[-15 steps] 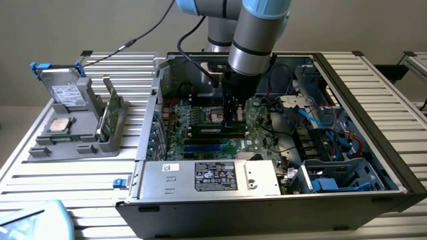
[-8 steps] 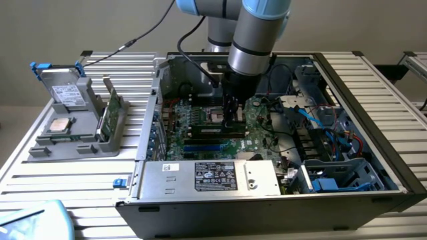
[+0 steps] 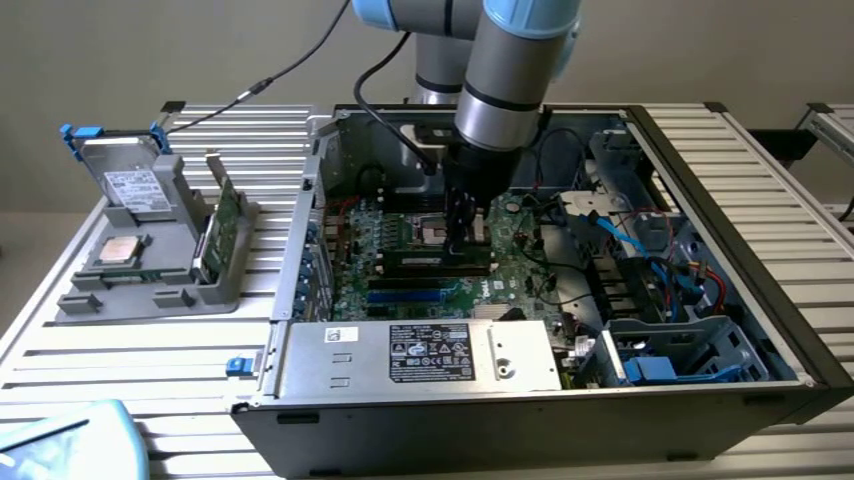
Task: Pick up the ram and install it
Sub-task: 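Insert the ram into the slot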
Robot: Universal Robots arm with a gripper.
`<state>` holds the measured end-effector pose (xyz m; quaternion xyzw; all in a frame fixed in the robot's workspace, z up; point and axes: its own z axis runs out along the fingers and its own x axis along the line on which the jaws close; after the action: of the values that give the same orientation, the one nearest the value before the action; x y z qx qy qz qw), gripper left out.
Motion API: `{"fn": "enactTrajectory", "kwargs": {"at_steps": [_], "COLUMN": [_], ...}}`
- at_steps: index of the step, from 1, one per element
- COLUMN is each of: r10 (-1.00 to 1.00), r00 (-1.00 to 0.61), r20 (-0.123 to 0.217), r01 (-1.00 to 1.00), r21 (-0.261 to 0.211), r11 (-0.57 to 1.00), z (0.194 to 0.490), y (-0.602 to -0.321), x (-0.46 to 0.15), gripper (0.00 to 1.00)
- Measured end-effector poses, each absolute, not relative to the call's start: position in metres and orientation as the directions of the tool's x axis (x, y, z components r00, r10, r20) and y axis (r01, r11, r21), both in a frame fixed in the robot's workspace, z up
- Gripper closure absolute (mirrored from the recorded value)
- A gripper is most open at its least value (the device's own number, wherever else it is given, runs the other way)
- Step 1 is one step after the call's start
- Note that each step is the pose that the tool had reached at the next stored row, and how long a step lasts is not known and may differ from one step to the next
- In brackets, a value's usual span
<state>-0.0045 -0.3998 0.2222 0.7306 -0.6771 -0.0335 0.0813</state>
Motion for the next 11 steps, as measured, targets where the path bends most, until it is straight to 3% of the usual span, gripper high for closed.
{"fn": "enactTrajectory", "kwargs": {"at_steps": [11], "r10": [-0.995], "r00": [0.081], "r20": [0.062], "r01": [-0.985], "r21": [0.159], "r11": [-0.07], "z": [0.2206], "y": [-0.3984], "x": [-0.0056], "gripper": [0.86]}}
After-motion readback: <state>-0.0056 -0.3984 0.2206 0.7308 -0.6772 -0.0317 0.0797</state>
